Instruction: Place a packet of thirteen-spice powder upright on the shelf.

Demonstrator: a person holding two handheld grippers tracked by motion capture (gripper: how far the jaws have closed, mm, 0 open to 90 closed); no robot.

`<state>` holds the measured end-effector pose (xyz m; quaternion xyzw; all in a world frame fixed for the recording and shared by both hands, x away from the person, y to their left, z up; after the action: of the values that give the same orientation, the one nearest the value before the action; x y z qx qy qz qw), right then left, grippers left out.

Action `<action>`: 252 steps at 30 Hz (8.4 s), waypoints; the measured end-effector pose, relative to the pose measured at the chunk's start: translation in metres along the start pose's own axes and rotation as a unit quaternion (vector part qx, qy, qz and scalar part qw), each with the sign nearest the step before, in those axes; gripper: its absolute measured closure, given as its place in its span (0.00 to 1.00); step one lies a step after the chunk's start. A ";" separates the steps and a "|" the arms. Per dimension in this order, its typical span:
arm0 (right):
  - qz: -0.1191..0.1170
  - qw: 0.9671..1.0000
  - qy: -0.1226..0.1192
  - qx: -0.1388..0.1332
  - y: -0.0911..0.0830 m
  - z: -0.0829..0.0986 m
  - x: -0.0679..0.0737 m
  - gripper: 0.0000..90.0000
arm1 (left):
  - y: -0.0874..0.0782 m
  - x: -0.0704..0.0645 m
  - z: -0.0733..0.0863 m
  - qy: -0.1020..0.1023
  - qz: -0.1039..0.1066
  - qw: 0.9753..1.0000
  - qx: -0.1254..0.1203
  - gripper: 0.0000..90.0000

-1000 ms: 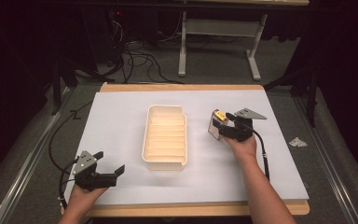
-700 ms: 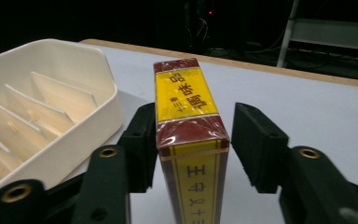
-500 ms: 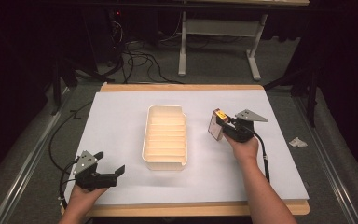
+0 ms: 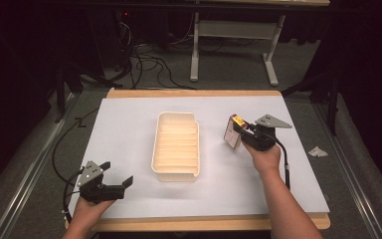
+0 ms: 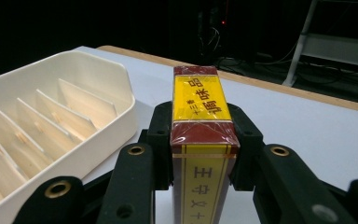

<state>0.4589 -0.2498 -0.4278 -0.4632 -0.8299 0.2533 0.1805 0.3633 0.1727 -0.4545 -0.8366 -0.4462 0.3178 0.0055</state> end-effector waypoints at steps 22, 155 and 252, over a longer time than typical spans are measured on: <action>-0.063 0.996 -0.068 0.001 -0.013 -0.013 0.021 0.76 | 0.002 -0.006 -0.007 0.000 0.020 1.000 -0.005 0.01; -0.315 0.908 -0.277 -0.011 0.044 -0.053 0.132 0.76 | -0.021 0.008 0.001 0.001 -0.003 1.000 0.000 0.01; -0.140 0.978 -0.150 0.023 0.002 -0.024 0.078 0.07 | -0.011 0.004 0.004 0.006 0.004 1.000 0.010 0.01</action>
<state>0.4334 -0.1756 -0.4045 -0.2949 -0.8979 0.3117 0.0981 0.3548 0.1813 -0.4564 -0.8398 -0.4399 0.3176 0.0154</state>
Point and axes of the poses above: each handheld gripper's, and its own axes: y roughly forward along the jaws, z roughly out of its underside, x roughly to its left, the point moved 4 cm from there along y, roughly forward along the jaws, and after that the axes turned 15 degrees about x, right-handed, at the moved point
